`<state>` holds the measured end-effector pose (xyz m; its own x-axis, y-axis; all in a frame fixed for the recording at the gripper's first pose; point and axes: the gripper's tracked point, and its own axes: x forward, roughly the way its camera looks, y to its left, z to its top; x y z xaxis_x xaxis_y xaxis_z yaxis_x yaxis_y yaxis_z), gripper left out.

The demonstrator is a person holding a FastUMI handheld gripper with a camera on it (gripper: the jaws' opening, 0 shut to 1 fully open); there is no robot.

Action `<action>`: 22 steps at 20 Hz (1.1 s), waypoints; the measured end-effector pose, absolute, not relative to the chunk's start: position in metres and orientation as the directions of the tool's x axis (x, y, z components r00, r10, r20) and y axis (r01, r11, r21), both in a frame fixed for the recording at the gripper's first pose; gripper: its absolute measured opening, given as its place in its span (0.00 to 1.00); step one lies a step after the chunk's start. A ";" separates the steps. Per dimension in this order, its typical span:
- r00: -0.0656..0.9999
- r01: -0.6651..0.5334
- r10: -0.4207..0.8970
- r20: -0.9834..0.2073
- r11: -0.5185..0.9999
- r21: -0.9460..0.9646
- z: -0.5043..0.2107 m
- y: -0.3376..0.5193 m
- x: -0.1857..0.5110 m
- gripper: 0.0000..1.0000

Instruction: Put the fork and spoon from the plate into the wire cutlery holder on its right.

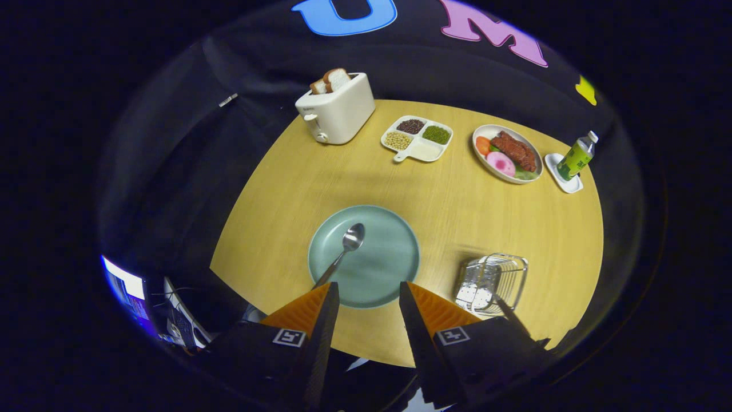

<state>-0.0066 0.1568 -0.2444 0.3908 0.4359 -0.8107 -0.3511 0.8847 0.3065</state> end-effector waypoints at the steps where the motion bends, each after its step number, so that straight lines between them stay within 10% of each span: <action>1: 0.383 -0.338 0.447 -0.809 0.882 0.328 -0.253 0.174 -0.009 0.68; 16: 0.346 -0.220 0.278 -0.896 0.952 0.211 -0.386 0.238 -0.001 0.59; 20: 0.326 -0.207 0.240 -0.914 0.962 0.179 -0.395 0.229 0.003 0.15; 22: 0.326 -0.222 0.265 -0.908 0.955 0.198 -0.391 0.232 0.004 0.11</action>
